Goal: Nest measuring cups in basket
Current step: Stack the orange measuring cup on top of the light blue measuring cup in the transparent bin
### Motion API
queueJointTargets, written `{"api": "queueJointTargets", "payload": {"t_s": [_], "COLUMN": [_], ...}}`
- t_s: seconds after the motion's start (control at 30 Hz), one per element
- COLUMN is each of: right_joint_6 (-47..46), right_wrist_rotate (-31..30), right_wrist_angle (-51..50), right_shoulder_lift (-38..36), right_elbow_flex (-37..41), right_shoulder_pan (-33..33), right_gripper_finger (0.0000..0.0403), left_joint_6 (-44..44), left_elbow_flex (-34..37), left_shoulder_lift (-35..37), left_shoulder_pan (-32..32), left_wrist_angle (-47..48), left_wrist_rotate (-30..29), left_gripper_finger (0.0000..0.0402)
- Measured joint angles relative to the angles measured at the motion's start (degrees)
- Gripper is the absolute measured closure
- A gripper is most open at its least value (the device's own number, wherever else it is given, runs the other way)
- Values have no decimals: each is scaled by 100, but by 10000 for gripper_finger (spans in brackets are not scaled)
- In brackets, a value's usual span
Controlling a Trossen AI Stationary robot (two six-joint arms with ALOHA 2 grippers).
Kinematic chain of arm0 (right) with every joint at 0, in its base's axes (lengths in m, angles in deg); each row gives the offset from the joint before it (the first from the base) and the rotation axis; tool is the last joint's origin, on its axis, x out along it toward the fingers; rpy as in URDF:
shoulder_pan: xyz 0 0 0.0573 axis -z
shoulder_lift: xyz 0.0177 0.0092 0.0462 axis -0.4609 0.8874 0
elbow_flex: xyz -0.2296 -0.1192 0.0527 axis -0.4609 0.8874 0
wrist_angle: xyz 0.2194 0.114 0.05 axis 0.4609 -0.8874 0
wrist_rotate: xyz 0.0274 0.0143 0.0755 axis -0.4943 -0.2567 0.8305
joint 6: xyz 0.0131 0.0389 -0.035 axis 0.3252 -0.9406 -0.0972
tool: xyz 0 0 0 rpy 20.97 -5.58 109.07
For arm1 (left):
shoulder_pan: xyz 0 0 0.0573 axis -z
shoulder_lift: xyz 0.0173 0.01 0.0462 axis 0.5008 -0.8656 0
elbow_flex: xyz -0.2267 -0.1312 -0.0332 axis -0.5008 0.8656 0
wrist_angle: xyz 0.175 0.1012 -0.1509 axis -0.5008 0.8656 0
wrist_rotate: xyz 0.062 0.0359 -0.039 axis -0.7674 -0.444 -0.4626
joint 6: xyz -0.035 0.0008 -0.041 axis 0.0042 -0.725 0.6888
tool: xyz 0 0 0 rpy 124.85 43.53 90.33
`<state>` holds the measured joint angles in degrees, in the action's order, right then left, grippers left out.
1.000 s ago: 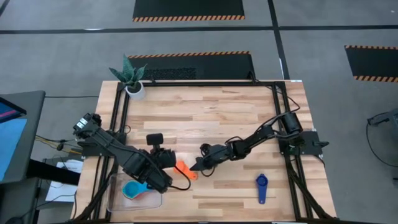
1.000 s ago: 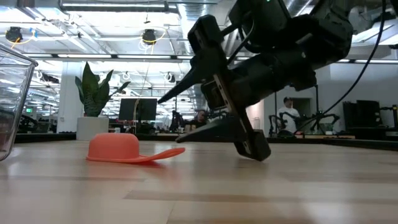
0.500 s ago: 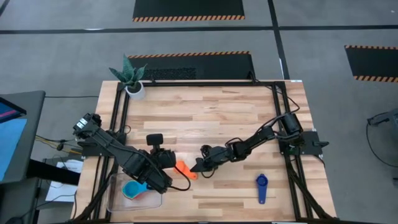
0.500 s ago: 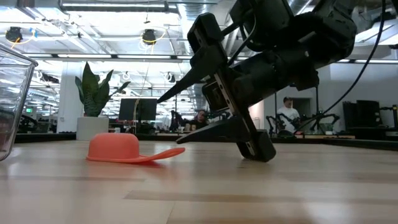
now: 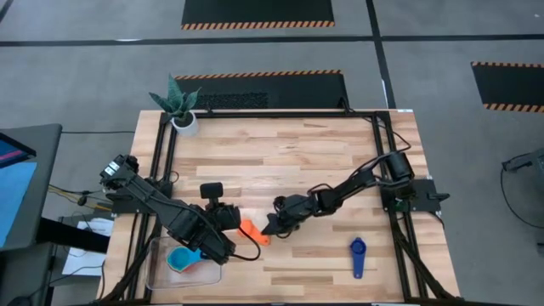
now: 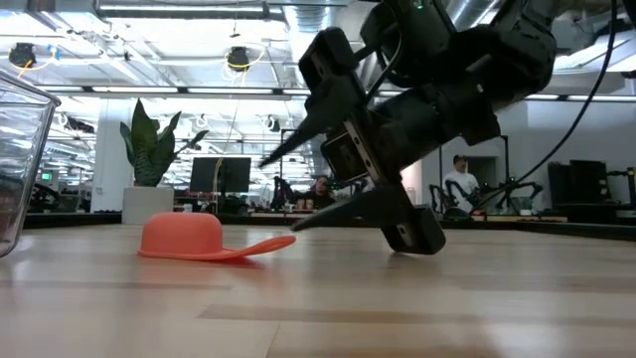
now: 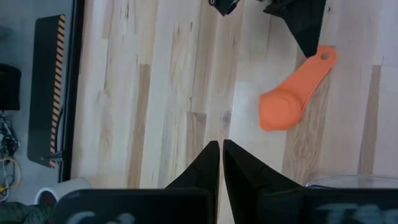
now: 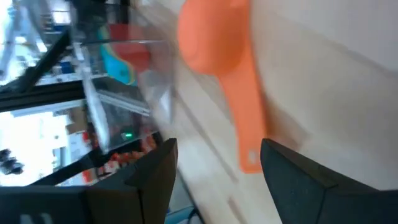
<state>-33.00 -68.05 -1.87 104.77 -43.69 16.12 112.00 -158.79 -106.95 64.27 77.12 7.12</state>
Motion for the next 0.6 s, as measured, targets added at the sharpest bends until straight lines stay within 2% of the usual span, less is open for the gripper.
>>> {"api": "queueJointTargets", "payload": {"t_s": [0.2,0.4,0.6], "right_joint_6": [505,669,347], "right_wrist_rotate": [-23,-217,-380], "right_wrist_angle": [-1666,-1930,-2329], "right_shoulder_lift": [-248,-225,-245], "right_elbow_flex": [-310,-657,-705], "right_shoulder_pan": [16,-51,-161], "right_gripper_finger": [149,149,149], "left_joint_6": [0,0,4], "left_elbow_flex": [0,0,0], "left_shoulder_lift": [0,0,0], "left_shoulder_pan": [-2,0,0], "left_wrist_angle": [-2,-2,-2], "left_wrist_rotate": [0,2,36], "left_gripper_finger": [391,391,391]}}
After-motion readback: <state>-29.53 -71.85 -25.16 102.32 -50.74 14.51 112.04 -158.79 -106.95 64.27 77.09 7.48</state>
